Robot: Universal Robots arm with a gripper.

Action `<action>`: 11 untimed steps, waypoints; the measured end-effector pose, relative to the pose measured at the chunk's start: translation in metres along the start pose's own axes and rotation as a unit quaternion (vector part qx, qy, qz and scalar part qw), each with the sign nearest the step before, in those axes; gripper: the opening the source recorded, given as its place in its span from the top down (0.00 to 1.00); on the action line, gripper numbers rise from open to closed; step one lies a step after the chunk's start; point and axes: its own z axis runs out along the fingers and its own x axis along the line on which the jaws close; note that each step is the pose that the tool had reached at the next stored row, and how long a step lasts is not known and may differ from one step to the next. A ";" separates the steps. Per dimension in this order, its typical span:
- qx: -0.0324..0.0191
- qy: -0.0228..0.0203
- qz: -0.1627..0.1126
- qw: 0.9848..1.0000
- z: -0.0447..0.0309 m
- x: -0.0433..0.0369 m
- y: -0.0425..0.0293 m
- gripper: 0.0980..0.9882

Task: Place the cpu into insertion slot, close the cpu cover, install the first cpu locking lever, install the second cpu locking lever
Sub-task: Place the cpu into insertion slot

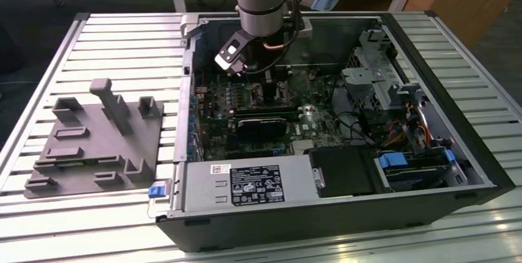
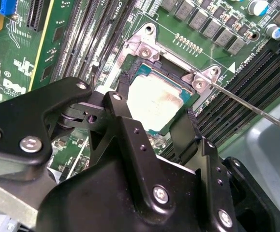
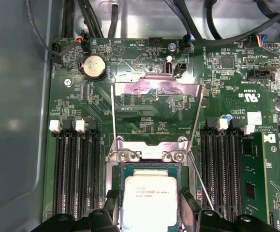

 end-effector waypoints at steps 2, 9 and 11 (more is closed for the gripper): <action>0.000 0.000 0.000 1.000 0.0000 0.0000 0.0000 0.42; 0.000 0.000 0.000 1.000 0.0001 0.0000 0.0000 0.42; 0.000 0.000 0.000 1.000 0.0001 0.0000 0.0000 0.44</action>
